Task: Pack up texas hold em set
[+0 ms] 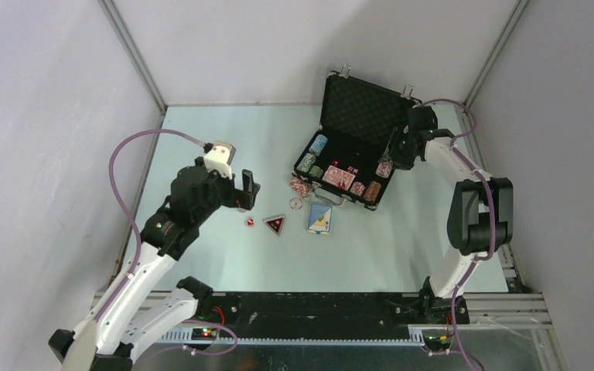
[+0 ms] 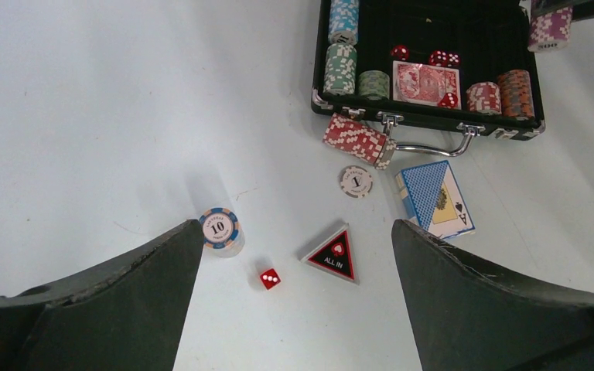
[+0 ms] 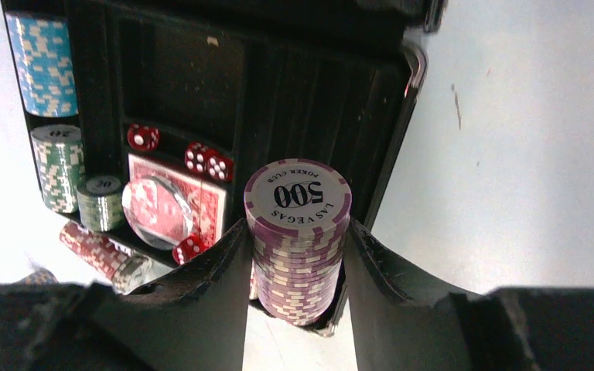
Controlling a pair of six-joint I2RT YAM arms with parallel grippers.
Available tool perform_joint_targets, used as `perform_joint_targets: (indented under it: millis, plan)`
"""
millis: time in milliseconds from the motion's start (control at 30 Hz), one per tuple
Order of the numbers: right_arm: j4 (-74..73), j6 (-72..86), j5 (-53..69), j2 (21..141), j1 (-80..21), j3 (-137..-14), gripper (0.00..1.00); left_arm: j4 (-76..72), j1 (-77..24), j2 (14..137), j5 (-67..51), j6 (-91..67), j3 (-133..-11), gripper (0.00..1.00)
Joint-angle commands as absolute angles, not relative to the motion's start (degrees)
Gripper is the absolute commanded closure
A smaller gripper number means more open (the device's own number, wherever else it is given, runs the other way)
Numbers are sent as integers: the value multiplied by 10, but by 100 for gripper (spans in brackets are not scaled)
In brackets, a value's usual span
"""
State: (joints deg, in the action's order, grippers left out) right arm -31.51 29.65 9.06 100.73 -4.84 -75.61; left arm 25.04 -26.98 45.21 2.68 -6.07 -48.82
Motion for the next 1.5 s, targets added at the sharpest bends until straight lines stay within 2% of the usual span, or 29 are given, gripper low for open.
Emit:
perform_joint_targets:
  millis: [0,267,333,367,433,500,667,933,1300,1467]
  plan:
    - [-292,278,73,1024,-48,-807,61,266,-272,437,46,-71,-489,0]
    - [-287,295,74,1058,-48,-808,57,268,-272,434,71,-99,-478,0]
    - [-286,302,74,1065,-48,-808,49,272,-272,440,99,-130,-474,0]
    - [-287,306,73,1068,-47,-808,37,274,-270,442,105,-139,-475,0]
    - [-289,309,74,1068,-48,-808,25,283,-268,454,111,-152,-481,0]
    - [-291,310,73,1063,-48,-808,19,297,-266,466,127,-164,-489,0]
    - [-301,307,71,1028,-46,-812,18,320,-243,491,153,-200,-502,0]
    - [-331,284,71,959,-81,-810,22,306,-208,553,113,-221,-503,0]
    - [-359,274,104,908,-121,-808,26,310,-162,728,124,-219,-550,0]
    - [-361,264,97,881,-142,-787,26,310,-146,804,77,-219,-571,3]
